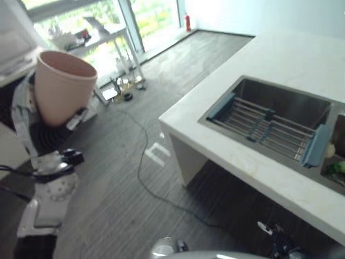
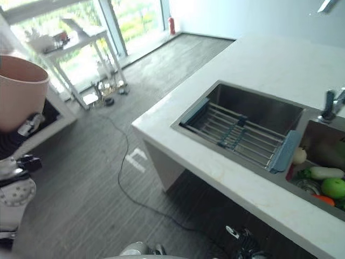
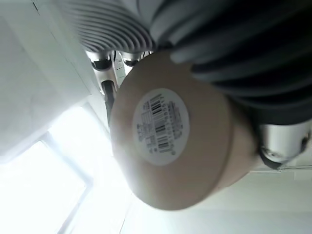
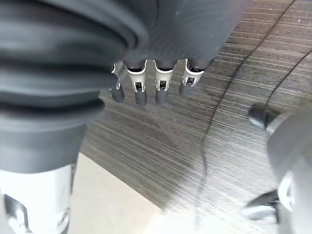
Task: Place the dishes in the dishwasher.
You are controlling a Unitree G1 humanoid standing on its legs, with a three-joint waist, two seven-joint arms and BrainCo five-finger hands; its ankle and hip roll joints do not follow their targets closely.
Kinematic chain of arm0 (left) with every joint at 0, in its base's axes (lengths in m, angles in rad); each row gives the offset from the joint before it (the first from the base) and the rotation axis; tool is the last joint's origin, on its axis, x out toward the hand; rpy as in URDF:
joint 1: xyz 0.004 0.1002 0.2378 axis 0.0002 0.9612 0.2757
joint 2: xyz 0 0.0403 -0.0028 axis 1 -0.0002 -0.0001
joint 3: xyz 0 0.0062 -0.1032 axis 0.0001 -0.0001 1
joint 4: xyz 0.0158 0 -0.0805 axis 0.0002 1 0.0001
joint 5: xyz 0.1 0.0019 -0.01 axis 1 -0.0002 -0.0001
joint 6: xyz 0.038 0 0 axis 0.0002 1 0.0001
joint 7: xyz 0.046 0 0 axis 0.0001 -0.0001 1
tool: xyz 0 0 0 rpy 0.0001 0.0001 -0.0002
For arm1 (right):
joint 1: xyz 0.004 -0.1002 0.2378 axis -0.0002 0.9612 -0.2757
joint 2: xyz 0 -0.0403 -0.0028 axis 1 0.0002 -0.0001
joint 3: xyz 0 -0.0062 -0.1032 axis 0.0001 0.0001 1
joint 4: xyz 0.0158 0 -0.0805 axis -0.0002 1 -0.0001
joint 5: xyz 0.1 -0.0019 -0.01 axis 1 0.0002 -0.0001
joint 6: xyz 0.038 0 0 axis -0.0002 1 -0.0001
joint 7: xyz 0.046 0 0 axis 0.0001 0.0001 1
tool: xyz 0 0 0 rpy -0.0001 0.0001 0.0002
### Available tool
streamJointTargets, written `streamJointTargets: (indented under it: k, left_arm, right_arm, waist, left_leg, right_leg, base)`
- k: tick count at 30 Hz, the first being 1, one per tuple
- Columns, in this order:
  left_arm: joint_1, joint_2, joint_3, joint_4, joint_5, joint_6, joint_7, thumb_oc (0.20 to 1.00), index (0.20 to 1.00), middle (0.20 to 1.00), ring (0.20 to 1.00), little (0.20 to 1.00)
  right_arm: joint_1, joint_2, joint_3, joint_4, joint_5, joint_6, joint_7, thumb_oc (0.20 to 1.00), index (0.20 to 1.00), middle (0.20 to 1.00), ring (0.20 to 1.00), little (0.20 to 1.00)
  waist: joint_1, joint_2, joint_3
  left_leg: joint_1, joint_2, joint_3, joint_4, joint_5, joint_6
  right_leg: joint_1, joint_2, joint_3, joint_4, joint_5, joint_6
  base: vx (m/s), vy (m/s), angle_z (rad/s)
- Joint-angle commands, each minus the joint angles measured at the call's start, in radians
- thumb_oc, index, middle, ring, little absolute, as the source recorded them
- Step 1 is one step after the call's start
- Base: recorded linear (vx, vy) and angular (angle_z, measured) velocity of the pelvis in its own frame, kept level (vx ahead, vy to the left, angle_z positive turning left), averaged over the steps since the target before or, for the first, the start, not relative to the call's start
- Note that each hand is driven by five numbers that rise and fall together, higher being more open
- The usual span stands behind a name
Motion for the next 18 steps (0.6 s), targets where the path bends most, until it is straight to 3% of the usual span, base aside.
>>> streamJointTargets:
  k: [1,3,6,7,10,13,14,15,18]
  left_arm:
    - [-0.046,0.076,0.034,-0.043,-0.037,-0.046,-0.028,0.2,0.2,0.2,0.2,0.2]
    - [-0.097,0.11,-0.017,-0.032,-0.055,-0.073,-0.061,0.2,0.2,0.2,0.2,0.2]
    - [-0.213,0.131,-0.128,-0.019,-0.045,-0.069,-0.083,0.2,0.2,0.2,0.2,0.2]
    - [-0.22,0.132,-0.131,-0.023,-0.051,-0.067,-0.103,0.2,0.2,0.2,0.2,0.2]
    - [-0.201,0.123,-0.113,-0.039,-0.051,-0.027,-0.152,0.2,0.2,0.2,0.2,0.2]
    - [-0.197,0.127,-0.108,-0.045,-0.074,-0.007,-0.148,0.2,0.2,0.2,0.2,0.2]
    - [-0.201,0.126,-0.108,-0.044,-0.087,-0.009,-0.147,0.2,0.2,0.2,0.2,0.2]
    - [-0.208,0.124,-0.108,-0.037,-0.107,-0.037,-0.146,0.2,0.2,0.2,0.2,0.2]
    - [-0.212,0.108,-0.113,-0.036,-0.108,-0.063,-0.148,0.2,0.2,0.2,0.2,0.2]
  right_arm:
    - [-0.012,-0.007,0.019,-0.064,0.001,-0.01,-0.019,1.0,1.0,1.0,1.0,1.0]
    - [0.005,0.002,0.007,-0.066,0.029,-0.008,-0.024,1.0,1.0,1.0,1.0,1.0]
    - [0.014,0.007,0.016,-0.038,0.102,-0.059,-0.023,1.0,1.0,1.0,1.0,1.0]
    - [0.013,0.005,0.017,-0.035,0.116,-0.056,-0.024,1.0,1.0,1.0,1.0,1.0]
    - [0.003,0.005,0.033,-0.016,0.105,-0.063,-0.017,1.0,1.0,1.0,1.0,1.0]
    - [-0.024,-0.014,0.038,-0.002,0.109,-0.061,-0.031,1.0,1.0,1.0,1.0,1.0]
    - [-0.031,-0.021,0.036,-0.001,0.11,-0.059,-0.039,1.0,1.0,1.0,1.0,1.0]
    - [-0.036,-0.03,0.023,-0.002,0.129,-0.058,-0.057,1.0,1.0,1.0,1.0,1.0]
    - [-0.031,-0.038,-0.007,0.014,0.139,-0.073,-0.057,1.0,1.0,1.0,1.0,1.0]
  waist:
    - [-0.031,0.023,0.027]
    - [-0.064,0.009,0.043]
    - [-0.122,-0.004,0.055]
    - [-0.129,-0.007,0.056]
    - [-0.093,-0.012,0.036]
    - [-0.082,0.004,0.037]
    - [-0.085,0.012,0.043]
    - [-0.099,0.023,0.057]
    - [-0.127,0.023,0.074]
  left_leg:
    - [0.015,0.002,-0.092,0.051,-0.114,-0.042]
    - [0.011,-0.034,-0.19,0.045,-0.126,-0.006]
    - [0.007,-0.03,-0.348,-0.01,-0.079,-0.018]
    - [0.0,-0.033,-0.362,-0.005,-0.078,-0.019]
    - [-0.012,-0.025,-0.373,-0.051,-0.032,-0.055]
    - [-0.035,-0.009,-0.357,-0.071,0.002,-0.088]
    - [-0.048,0.002,-0.326,-0.067,0.013,-0.1]
    - [-0.071,0.035,-0.235,-0.051,0.031,-0.119]
    - [-0.069,0.099,-0.127,0.012,0.007,-0.138]
  right_leg:
    - [0.015,0.167,0.121,-0.009,0.003,-0.048]
    - [-0.077,0.17,0.26,0.149,0.029,0.003]
    - [-0.092,0.212,0.456,-0.122,0.094,-0.006]
    - [-0.092,0.23,0.48,-0.143,0.101,-0.011]
    - [-0.049,0.235,0.437,-0.249,0.134,-0.018]
    - [-0.03,0.239,0.415,-0.309,0.148,-0.026]
    - [-0.027,0.233,0.398,-0.317,0.149,-0.027]
    - [-0.019,0.216,0.357,-0.322,0.146,-0.029]
    - [-0.007,0.177,0.296,-0.3,0.122,-0.027]
  base:
    - [0.11,0.106,1.2]
    - [0.07,-0.07,2.25]
    - [-0.04,-0.355,3.02]
    - [0.0,-0.321,2.74]
    - [-0.02,-0.284,2.08]
    - [-0.09,-0.134,0.22]
    - [-0.23,-0.032,0.15]
    - [-0.18,-0.003,0.11]
    - [-0.18,0.015,1.03]
